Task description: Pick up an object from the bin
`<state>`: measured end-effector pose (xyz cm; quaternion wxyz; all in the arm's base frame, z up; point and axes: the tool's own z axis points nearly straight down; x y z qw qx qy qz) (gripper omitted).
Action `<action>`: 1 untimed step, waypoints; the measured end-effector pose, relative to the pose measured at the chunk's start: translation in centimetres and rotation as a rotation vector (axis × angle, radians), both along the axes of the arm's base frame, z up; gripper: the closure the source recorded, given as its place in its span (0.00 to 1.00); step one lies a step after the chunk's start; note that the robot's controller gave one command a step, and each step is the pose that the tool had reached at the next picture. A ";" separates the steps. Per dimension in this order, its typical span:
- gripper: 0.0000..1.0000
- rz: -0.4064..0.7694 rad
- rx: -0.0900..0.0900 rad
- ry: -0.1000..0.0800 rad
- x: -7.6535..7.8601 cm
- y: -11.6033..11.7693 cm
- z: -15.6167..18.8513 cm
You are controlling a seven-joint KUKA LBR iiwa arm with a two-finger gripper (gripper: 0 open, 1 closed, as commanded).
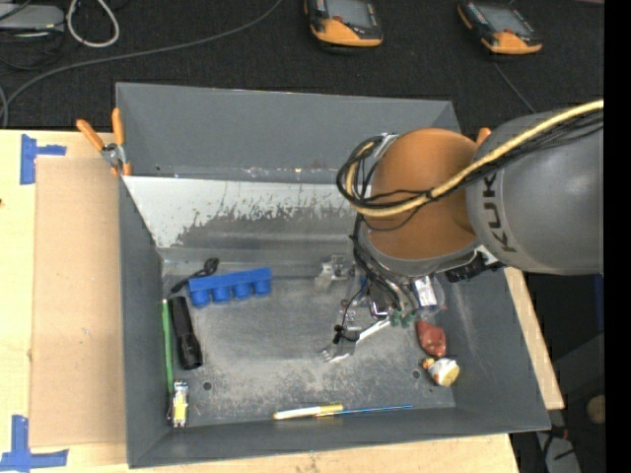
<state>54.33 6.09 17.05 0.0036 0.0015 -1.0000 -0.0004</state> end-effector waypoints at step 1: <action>0.00 -0.002 0.000 -0.005 0.1 0.0 0.2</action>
Offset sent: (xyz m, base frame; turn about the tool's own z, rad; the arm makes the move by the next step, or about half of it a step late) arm -0.0171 -0.0804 -0.1005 -0.1940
